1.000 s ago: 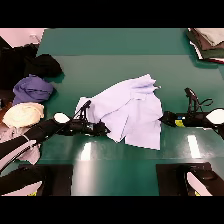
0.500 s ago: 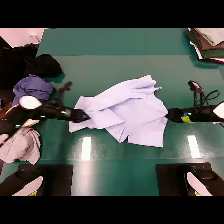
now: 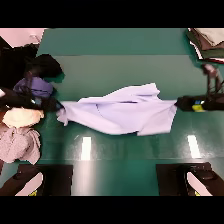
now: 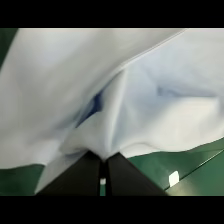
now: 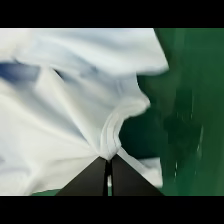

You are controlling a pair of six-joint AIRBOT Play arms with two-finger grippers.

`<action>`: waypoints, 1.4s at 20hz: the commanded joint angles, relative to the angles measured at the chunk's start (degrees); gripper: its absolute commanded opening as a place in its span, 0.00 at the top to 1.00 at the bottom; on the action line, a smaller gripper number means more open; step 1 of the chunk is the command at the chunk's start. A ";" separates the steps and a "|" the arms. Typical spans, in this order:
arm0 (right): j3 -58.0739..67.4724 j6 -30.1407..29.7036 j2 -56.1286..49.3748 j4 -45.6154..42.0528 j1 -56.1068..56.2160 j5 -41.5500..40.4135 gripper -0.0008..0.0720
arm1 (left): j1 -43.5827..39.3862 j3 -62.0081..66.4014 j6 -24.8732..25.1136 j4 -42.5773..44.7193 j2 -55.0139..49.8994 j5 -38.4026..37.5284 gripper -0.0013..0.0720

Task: Fold the shirts.

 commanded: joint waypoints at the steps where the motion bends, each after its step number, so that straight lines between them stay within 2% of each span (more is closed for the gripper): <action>1: 12.31 0.04 0.04 0.44 0.00 -2.62 0.97 | 1.09 19.26 -0.13 -1.66 0.22 -2.12 0.95; 4: 24.96 0.04 0.02 0.37 0.00 -7.96 0.97 | 1.09 38.84 -0.31 0.33 0.22 0.35 0.95; 6: 32.59 0.02 0.02 -0.07 0.00 -10.75 0.97 | 1.09 49.48 -2.60 4.26 0.22 1.95 0.95; 10: 44.06 -0.81 0.04 -0.07 0.00 -11.17 0.97 | 1.09 62.12 -6.32 10.67 0.31 2.51 0.95; 13: 49.86 -1.64 -0.59 -2.99 0.00 -7.72 0.97 | 1.09 61.53 -6.36 10.69 0.81 -0.04 0.95; 17: 58.77 -2.32 -4.63 -4.61 0.00 -0.09 0.97 | 1.09 56.22 -9.53 10.27 0.81 -3.98 0.95; 21: 66.62 -3.02 -5.90 -5.03 0.00 0.72 0.97 | 1.09 63.45 -10.19 4.44 1.14 -2.75 0.95; 25: 60.87 -2.05 -3.98 -9.18 0.00 0.33 0.97 | 1.09 62.20 -10.16 3.06 2.47 -3.17 0.95; 28: 56.00 -1.38 -8.57 -9.46 0.00 4.39 0.97 | 1.07 51.87 -10.19 3.50 0.79 -2.73 0.95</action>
